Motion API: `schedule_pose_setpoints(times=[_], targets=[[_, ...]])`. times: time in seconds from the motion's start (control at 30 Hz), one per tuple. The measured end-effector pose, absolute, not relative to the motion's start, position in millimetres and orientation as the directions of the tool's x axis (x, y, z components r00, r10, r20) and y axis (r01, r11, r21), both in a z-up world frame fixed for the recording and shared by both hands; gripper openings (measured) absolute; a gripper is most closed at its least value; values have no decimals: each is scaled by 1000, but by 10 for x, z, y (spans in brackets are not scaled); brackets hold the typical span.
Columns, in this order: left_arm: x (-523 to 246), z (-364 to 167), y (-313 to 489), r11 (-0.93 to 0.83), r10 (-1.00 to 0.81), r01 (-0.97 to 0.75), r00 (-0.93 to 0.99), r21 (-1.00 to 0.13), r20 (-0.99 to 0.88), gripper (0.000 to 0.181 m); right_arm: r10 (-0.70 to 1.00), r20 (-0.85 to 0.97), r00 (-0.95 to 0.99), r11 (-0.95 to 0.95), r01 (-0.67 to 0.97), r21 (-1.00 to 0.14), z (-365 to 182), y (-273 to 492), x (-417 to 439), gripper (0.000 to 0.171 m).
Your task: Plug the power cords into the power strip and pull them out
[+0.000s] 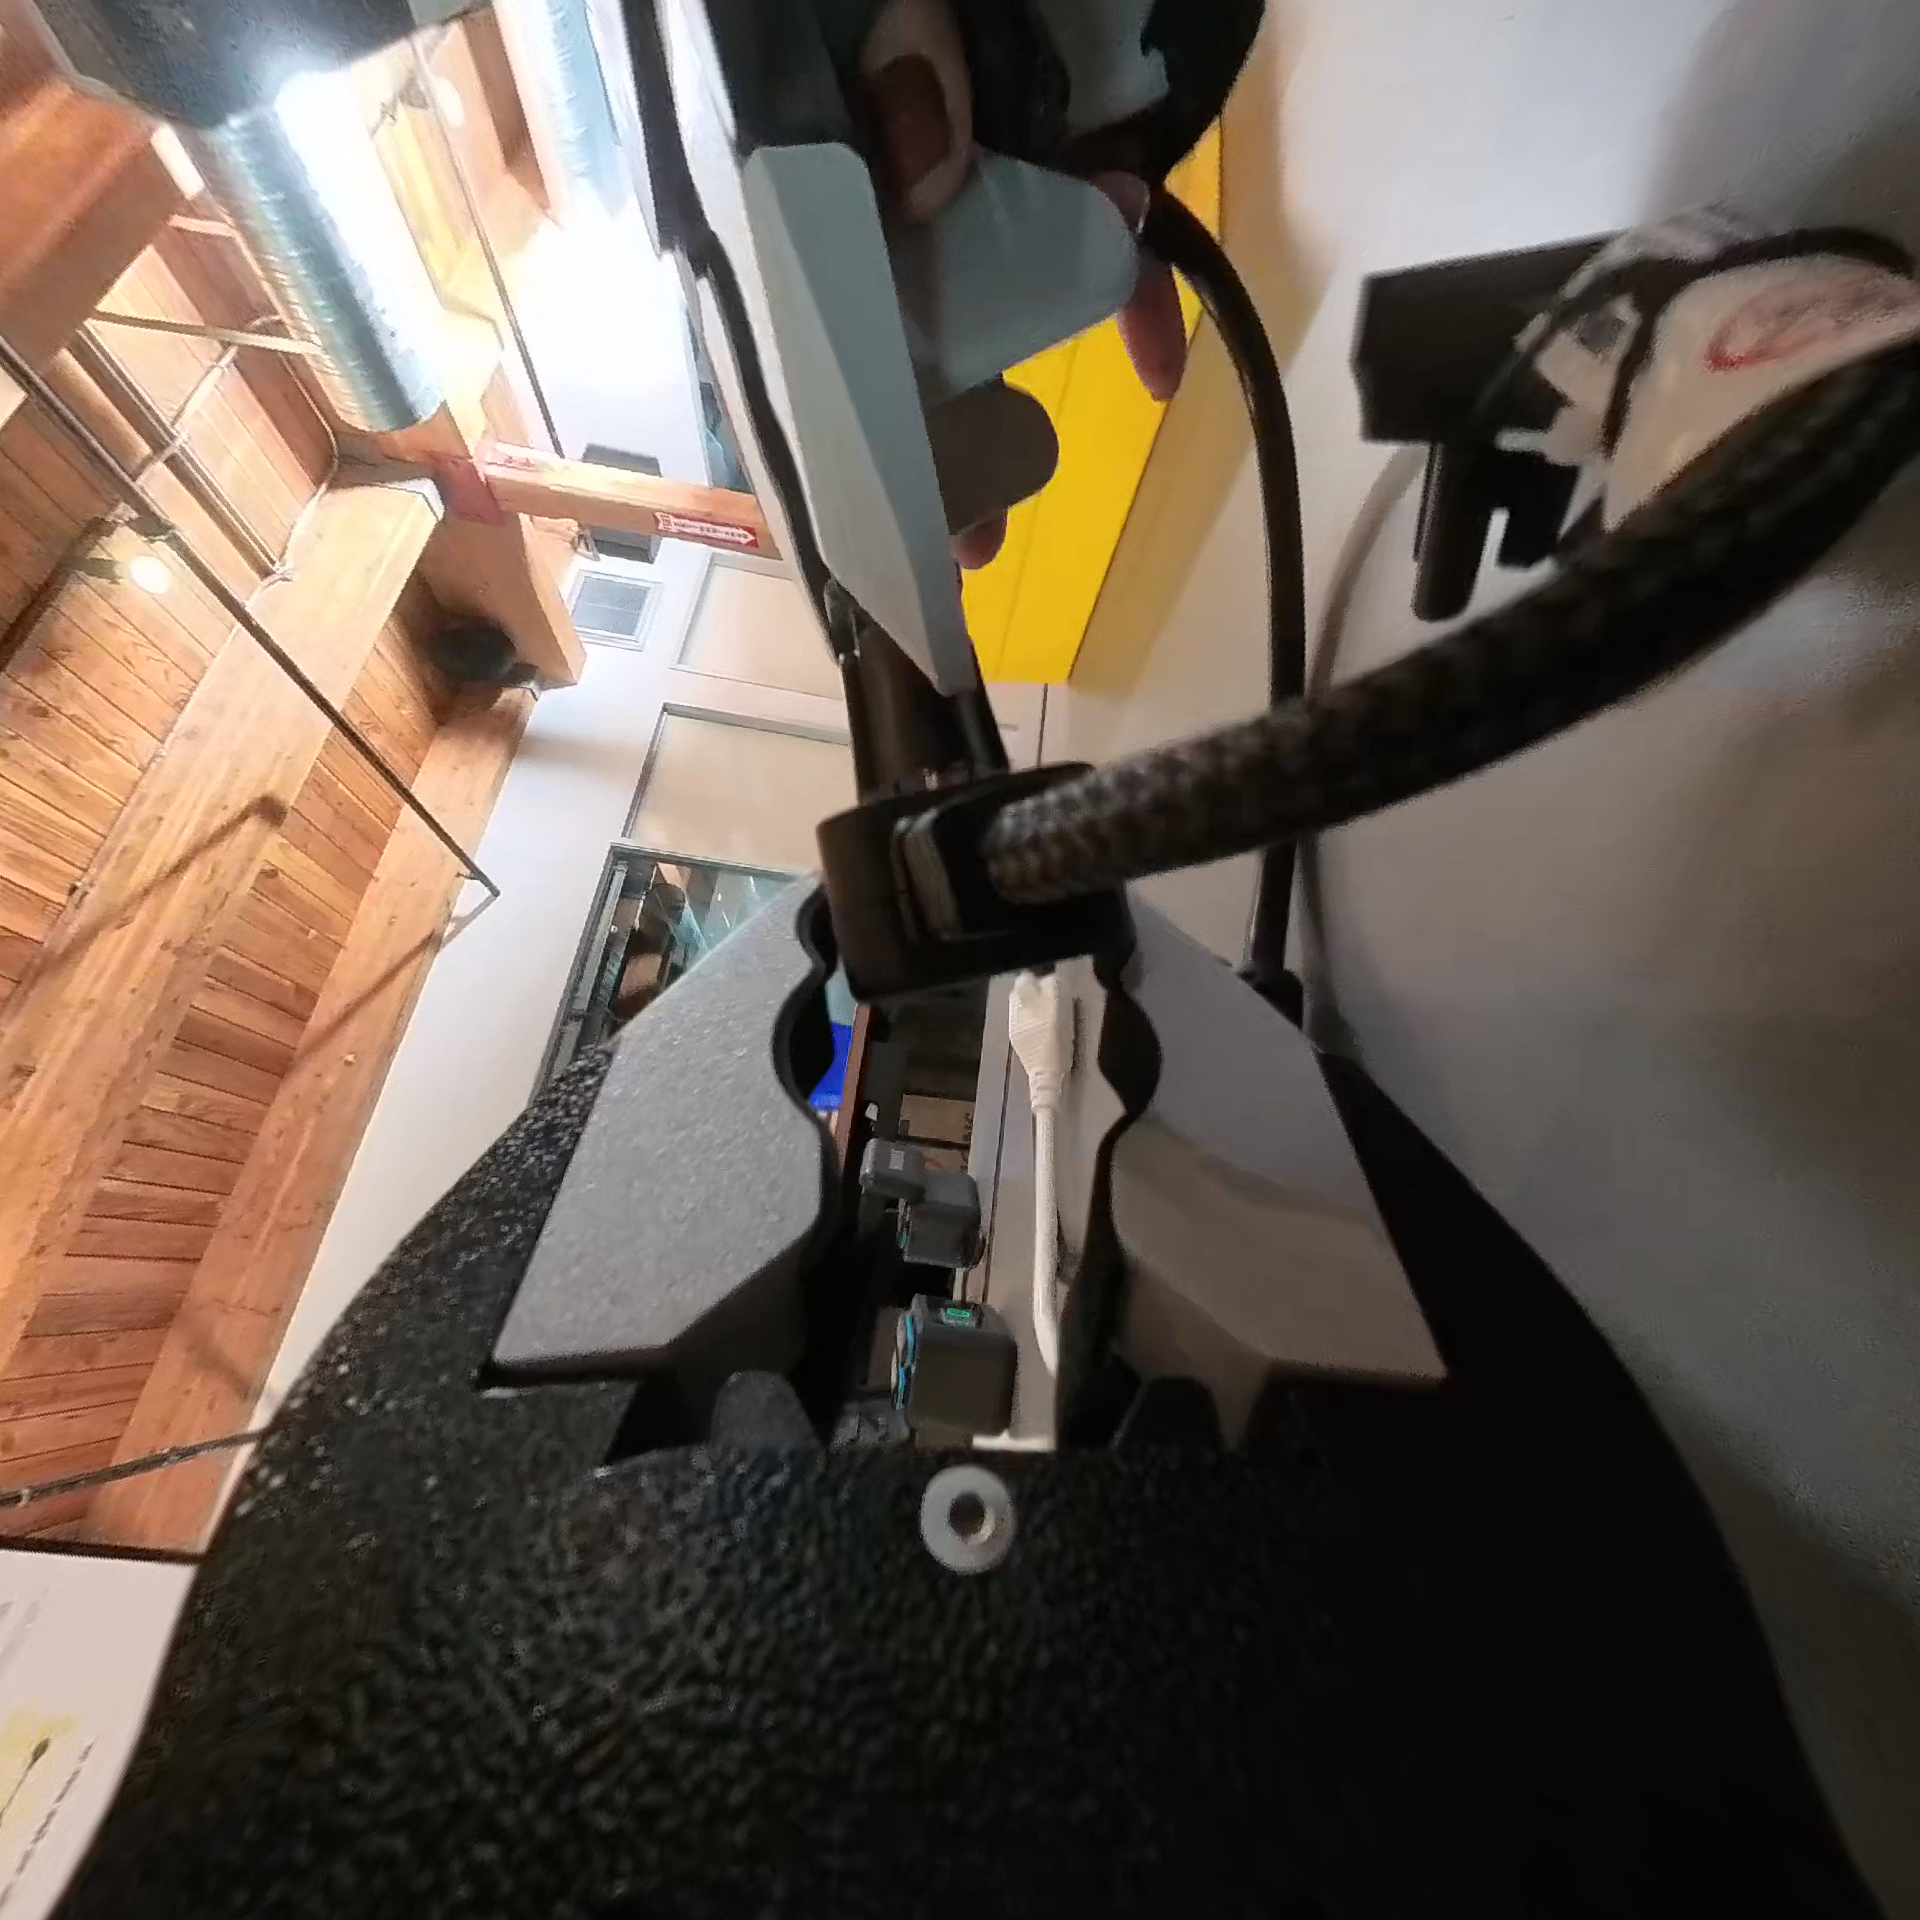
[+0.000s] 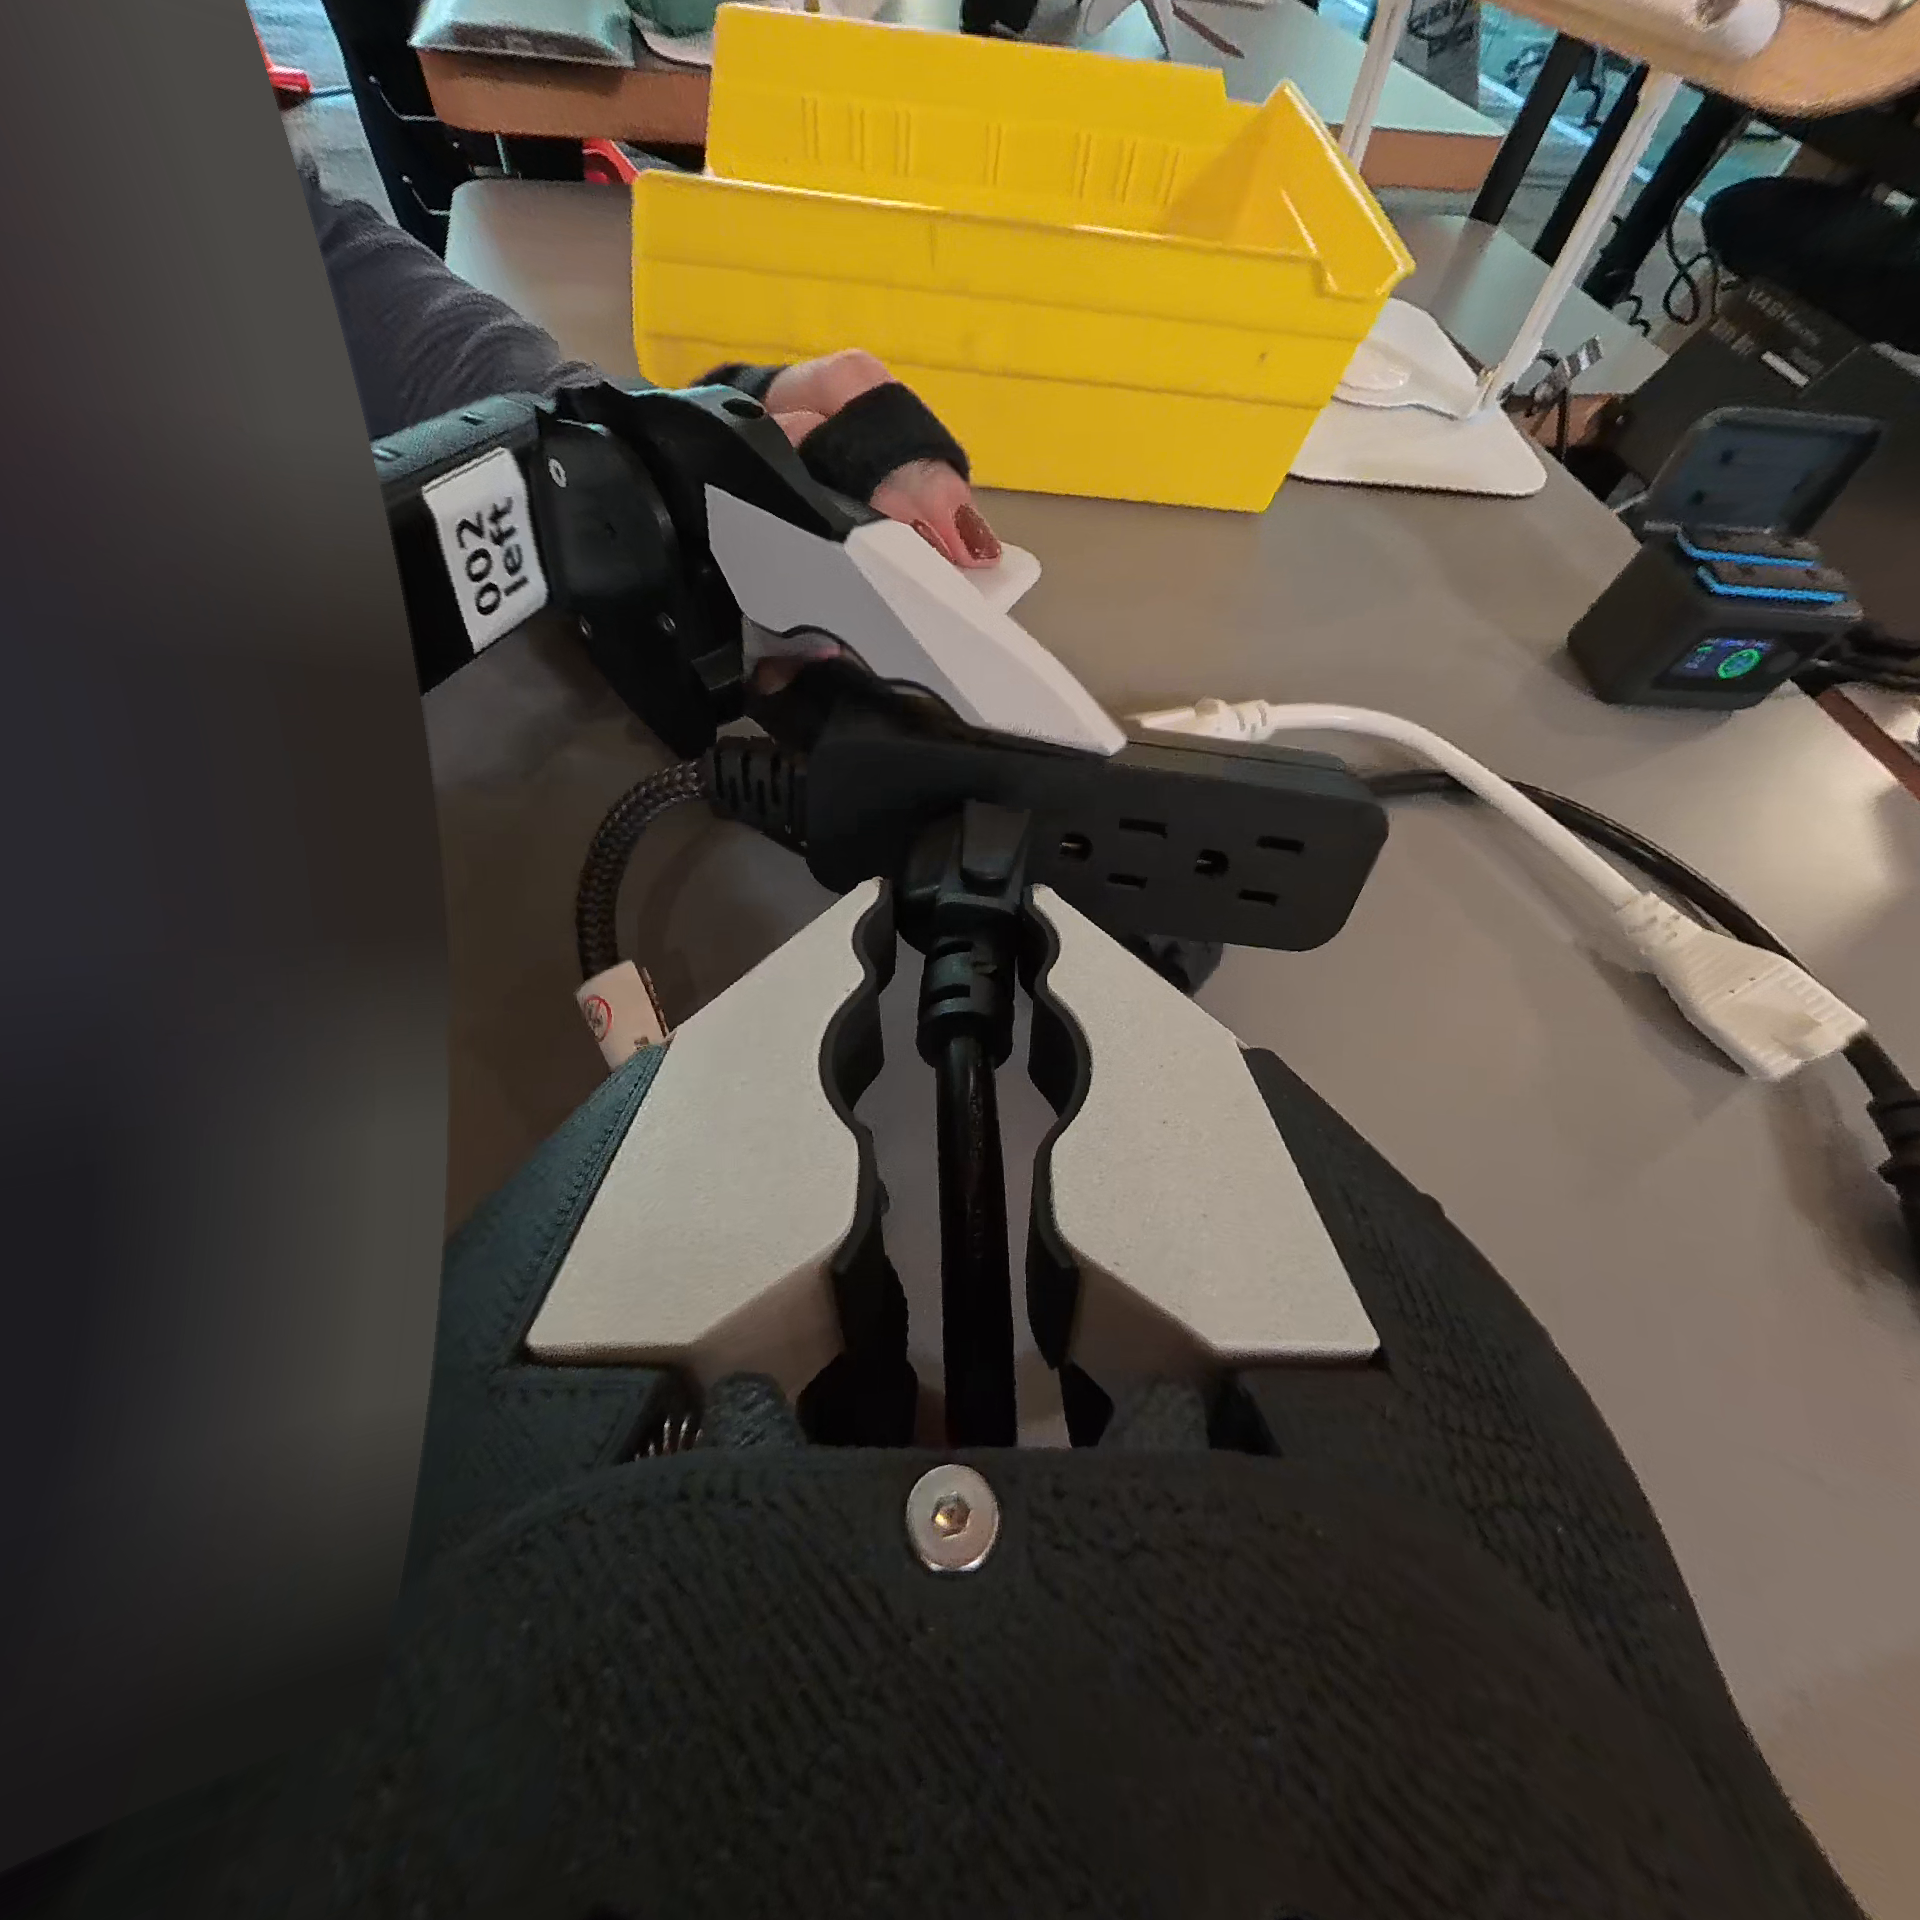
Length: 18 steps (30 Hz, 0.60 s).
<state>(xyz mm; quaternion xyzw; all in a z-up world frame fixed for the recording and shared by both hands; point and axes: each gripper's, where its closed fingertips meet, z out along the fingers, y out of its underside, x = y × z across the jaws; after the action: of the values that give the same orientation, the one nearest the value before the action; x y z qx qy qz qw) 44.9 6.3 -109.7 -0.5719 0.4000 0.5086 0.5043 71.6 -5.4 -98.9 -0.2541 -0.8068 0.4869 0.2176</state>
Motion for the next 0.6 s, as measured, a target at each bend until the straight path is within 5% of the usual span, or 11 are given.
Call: schedule_pose_setpoints(times=[0.1,0.2,0.33,0.6], targets=[[507,-1047,73,-160,82,-968,183,-194,-980,74,603,136,-786,421,169,-891,-999,-125,718,21],[534,-1057,78,-160,70,-962,212,-220,-975,78,594,144,-791,427,159,-890,-1013,-162,715,21],[491,-1048,68,-171,88,-967,174,-187,-981,54,594,133,-793,398,147,-905,-959,-172,718,21],[282,-958,-20,-226,123,-948,199,-223,-972,49,598,94,-796,342,148,-928,-768,95,872,21]])
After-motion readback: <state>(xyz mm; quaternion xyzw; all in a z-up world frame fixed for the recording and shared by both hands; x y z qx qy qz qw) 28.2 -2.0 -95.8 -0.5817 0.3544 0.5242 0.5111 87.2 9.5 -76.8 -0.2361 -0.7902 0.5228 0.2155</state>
